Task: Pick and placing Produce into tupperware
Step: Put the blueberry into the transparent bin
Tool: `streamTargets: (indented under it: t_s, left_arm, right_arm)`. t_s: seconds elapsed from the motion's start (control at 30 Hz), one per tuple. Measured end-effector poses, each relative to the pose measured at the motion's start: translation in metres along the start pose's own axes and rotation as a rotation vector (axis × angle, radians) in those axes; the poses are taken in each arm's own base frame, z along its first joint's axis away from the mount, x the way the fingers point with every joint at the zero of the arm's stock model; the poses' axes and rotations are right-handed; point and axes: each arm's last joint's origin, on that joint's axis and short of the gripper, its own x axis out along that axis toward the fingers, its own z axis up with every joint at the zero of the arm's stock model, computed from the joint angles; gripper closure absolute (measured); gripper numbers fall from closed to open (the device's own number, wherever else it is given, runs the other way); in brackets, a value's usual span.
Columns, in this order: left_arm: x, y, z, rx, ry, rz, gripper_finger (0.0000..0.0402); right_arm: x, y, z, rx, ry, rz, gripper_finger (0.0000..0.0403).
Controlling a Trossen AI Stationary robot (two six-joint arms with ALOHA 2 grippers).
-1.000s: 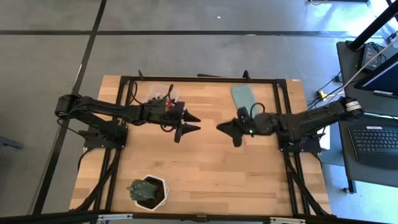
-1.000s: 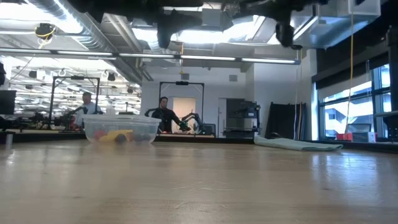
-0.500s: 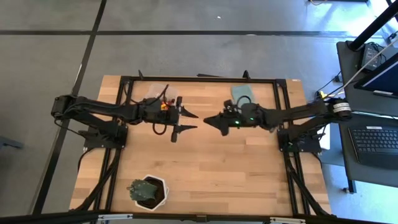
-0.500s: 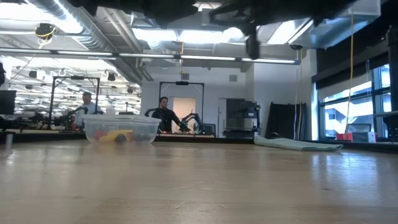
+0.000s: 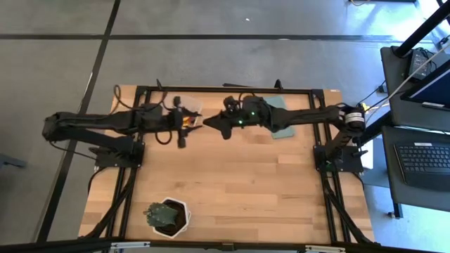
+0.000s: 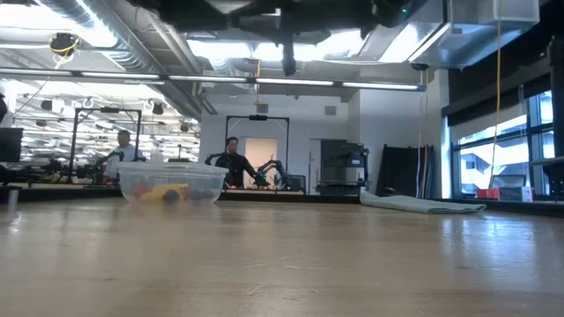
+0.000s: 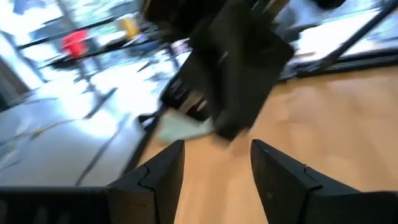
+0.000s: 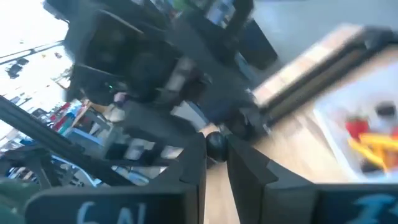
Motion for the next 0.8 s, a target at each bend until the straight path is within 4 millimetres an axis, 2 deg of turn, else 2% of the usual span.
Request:
streamTargets:
  t_s: [0.13,0.23,0.37,0.57,0.8]
  left_arm:
    - [-0.026,0.01,-0.001,-0.004,0.042,0.128,0.0225]
    - [-0.043,0.015,-0.002,-0.036,0.044,0.189,0.0225]
    - [-0.06,0.019,-0.001,-0.101,0.022,0.229,0.0225]
    - [-0.069,0.02,-0.003,-0.148,0.013,0.229,0.0225]
    - [-0.07,0.019,-0.006,-0.161,0.048,0.224,0.0225]
  right_arm:
    - [0.01,-0.004,0.014,-0.044,-0.014,-0.01,0.0348]
    - [0.023,-0.024,0.02,-0.027,0.017,-0.076,0.0349]
    - [0.051,-0.057,0.027,-0.002,0.063,-0.095,0.035]
    - [0.093,-0.09,0.026,0.025,0.137,-0.117,0.0351]
    - [0.125,-0.119,0.006,0.004,0.265,-0.213,0.0351]
